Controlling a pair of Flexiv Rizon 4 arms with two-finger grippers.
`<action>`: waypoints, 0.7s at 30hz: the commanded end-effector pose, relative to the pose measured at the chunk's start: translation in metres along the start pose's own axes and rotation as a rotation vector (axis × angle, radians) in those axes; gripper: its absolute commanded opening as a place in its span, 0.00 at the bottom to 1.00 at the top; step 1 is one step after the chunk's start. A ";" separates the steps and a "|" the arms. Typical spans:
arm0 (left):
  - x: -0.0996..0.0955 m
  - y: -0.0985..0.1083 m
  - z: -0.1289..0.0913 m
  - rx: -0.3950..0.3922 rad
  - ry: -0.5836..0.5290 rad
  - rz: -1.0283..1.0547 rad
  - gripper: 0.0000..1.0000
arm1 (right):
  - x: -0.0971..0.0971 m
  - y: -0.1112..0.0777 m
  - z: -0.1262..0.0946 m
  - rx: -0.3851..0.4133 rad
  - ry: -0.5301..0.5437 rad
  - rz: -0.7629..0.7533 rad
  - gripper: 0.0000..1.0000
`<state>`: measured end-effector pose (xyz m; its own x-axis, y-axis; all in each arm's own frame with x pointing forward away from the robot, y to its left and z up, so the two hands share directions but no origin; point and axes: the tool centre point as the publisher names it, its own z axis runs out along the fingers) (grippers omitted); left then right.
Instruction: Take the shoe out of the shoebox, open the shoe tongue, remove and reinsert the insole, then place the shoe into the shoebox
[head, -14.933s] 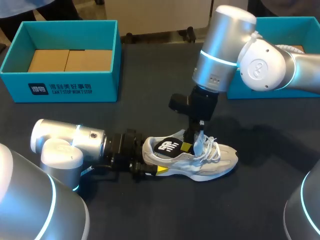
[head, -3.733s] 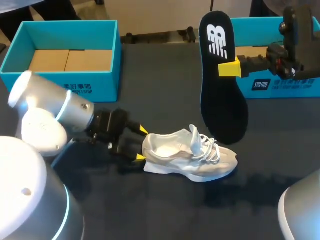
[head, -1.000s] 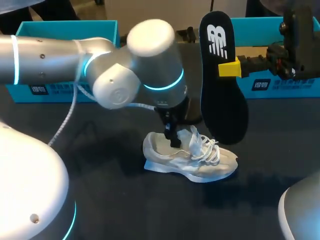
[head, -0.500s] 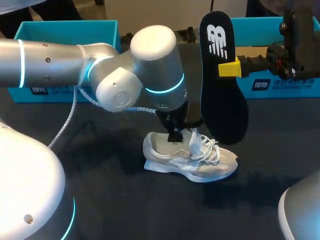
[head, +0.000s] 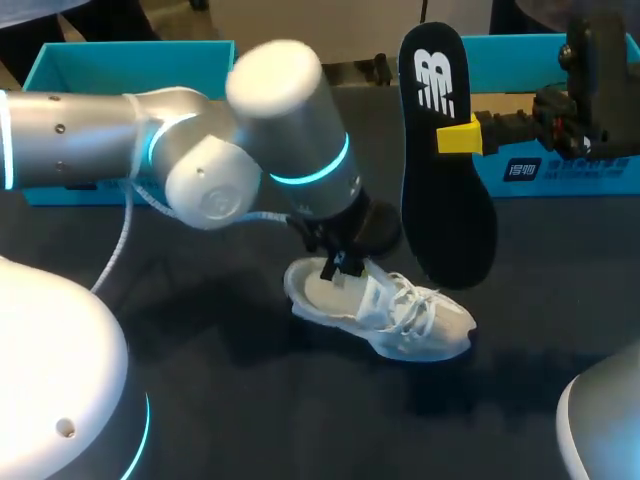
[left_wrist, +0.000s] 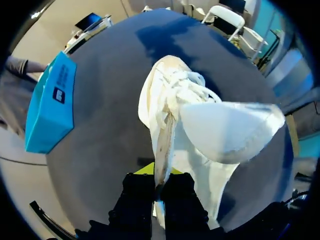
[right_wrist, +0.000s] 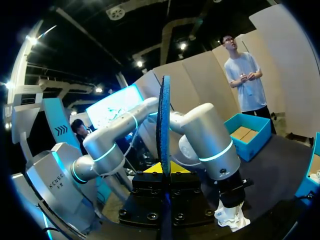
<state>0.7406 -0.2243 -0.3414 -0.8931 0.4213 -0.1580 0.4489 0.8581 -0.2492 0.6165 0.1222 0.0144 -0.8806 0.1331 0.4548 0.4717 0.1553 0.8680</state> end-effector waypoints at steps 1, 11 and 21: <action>0.000 0.005 -0.024 0.023 0.029 0.044 0.00 | -0.002 0.002 0.003 0.003 0.002 0.000 0.00; 0.000 0.003 -0.032 0.022 0.018 0.153 0.00 | -0.002 0.002 0.003 0.003 0.002 0.000 0.00; -0.002 0.004 -0.037 0.013 0.004 0.264 0.00 | -0.002 0.002 0.003 0.003 0.002 0.000 0.00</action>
<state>0.7425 -0.2141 -0.3119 -0.7764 0.5976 -0.2002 0.6301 0.7416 -0.2302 0.6164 0.1222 0.0144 -0.8806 0.1331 0.4548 0.4717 0.1553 0.8680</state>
